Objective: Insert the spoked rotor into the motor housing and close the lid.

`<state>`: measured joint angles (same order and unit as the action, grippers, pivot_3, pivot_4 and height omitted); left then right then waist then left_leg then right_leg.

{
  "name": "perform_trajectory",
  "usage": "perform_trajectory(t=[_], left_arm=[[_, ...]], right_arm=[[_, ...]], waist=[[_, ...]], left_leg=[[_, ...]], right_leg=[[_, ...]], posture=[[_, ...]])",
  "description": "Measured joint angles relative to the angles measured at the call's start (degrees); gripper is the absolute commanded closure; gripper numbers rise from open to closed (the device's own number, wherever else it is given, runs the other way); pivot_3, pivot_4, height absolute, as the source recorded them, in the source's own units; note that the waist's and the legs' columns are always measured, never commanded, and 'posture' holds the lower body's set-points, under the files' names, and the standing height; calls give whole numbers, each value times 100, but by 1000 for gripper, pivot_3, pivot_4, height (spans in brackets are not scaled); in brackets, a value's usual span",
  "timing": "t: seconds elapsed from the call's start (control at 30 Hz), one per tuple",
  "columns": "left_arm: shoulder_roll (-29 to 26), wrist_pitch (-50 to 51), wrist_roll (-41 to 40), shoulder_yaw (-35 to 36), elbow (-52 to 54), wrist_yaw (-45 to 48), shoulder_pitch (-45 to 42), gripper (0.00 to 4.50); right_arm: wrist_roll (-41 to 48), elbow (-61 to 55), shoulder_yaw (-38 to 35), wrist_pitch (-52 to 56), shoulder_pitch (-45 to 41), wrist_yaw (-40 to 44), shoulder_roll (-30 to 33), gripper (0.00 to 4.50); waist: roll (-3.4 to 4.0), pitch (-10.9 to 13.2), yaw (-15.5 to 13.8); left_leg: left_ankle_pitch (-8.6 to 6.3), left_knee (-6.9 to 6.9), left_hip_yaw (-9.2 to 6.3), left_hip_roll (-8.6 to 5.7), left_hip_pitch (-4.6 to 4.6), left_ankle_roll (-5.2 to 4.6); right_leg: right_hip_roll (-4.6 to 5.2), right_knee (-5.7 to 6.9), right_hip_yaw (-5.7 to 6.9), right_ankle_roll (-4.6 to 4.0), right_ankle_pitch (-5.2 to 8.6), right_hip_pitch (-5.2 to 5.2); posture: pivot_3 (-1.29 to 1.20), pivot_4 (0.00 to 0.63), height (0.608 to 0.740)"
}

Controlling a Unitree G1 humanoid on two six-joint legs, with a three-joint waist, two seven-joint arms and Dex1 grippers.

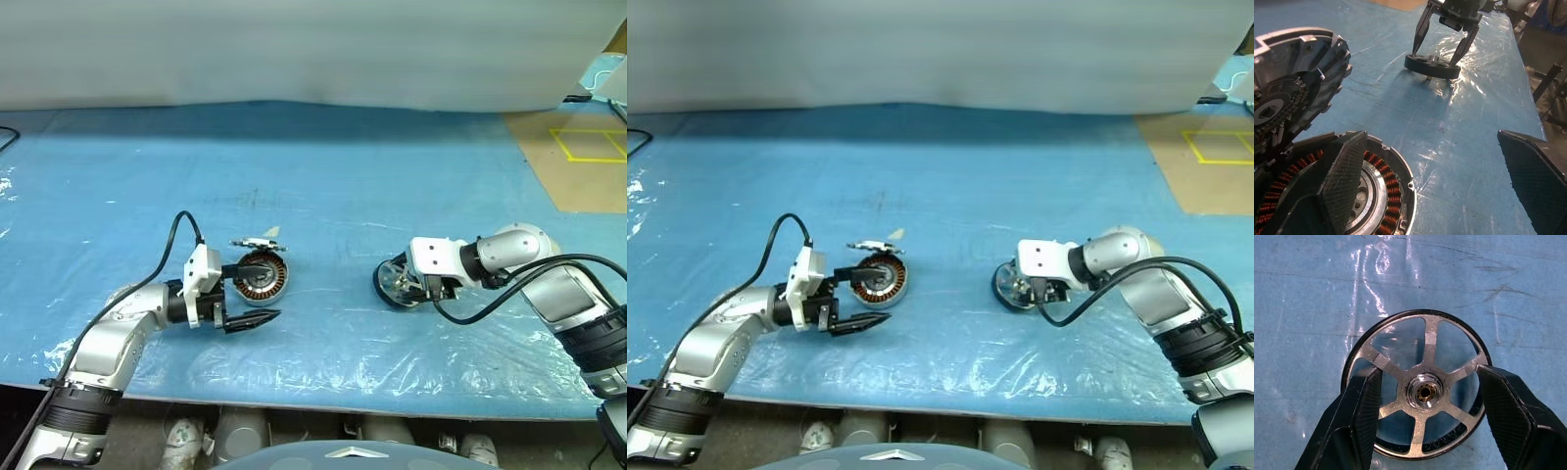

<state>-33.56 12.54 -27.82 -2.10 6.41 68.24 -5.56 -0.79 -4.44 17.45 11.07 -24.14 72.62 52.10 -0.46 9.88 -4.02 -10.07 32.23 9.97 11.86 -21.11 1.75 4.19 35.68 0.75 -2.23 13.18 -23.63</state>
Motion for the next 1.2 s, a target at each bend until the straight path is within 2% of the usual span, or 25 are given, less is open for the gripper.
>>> perform_trajectory(t=[0.07, 0.23, 0.3, 0.4, 0.93, 1.03, 1.13, 1.2], left_arm=[[-10, 3, -1, 10, 38, -30, 5, 0], [-13, 47, -1, 11, 85, -80, 69, 0], [-20, 47, -1, 11, 85, -81, 94, 0], [-24, 44, -1, 13, 83, -80, 94, 0], [-24, 47, 0, 14, 51, -124, -38, 0], [-28, 47, 0, 19, 42, -122, -78, 0], [-33, 47, 1, 20, 25, -121, -107, 0], [-37, 50, 1, 20, 26, -122, -107, 0]], right_arm=[[89, 0, -4, 103, 0, 43, -28, 2230], [256, -6, -132, 331, -23, 103, -64, 3945], [278, -41, -258, 345, -96, 102, -62, 4472], [276, -44, -366, 406, -124, 91, -63, 4490], [-17, -480, -375, 267, 245, -114, -27, 4490], [-53, -560, -284, 238, 356, -67, -17, 3684], [2, -554, -102, 142, 422, -37, -138, 2693], [0, -523, -101, 175, 409, -71, -164, 2693]], waist=[[0, 0, 0], [0, 0, 1], [-4, -3, 1], [-11, -7, -1], [-14, -9, -3], [-17, -10, -4], [-12, -10, 3], [-12, -9, 1]], left_leg=[[0, 0, 0, 0, 0, 0], [0, 0, 0, 0, 3, 0], [0, 0, 0, 0, 14, 0], [-1, -1, 0, 1, 39, 1], [-1, -4, 0, 1, 45, 1], [-1, -5, -1, 1, 46, 1], [-1, -6, -1, 1, 39, 1], [-1, -6, -1, 1, 36, 1]], right_leg=[[0, 0, 0, 0, 0, 0], [0, 0, -1, 0, 0, 2], [-1, 0, 0, 0, 0, 13], [-1, -3, 0, 0, 1, 38], [0, -6, -1, 1, 1, 43], [0, -8, -1, 2, 2, 44], [0, -9, -4, 2, 1, 36], [2, -10, -4, 1, 1, 36]], posture=[[0, 150, 740], [0, 150, 740], [0, 150, 740], [0, 150, 740], [0, 150, 740], [0, 150, 740], [0, 150, 740], [0, 150, 740]])
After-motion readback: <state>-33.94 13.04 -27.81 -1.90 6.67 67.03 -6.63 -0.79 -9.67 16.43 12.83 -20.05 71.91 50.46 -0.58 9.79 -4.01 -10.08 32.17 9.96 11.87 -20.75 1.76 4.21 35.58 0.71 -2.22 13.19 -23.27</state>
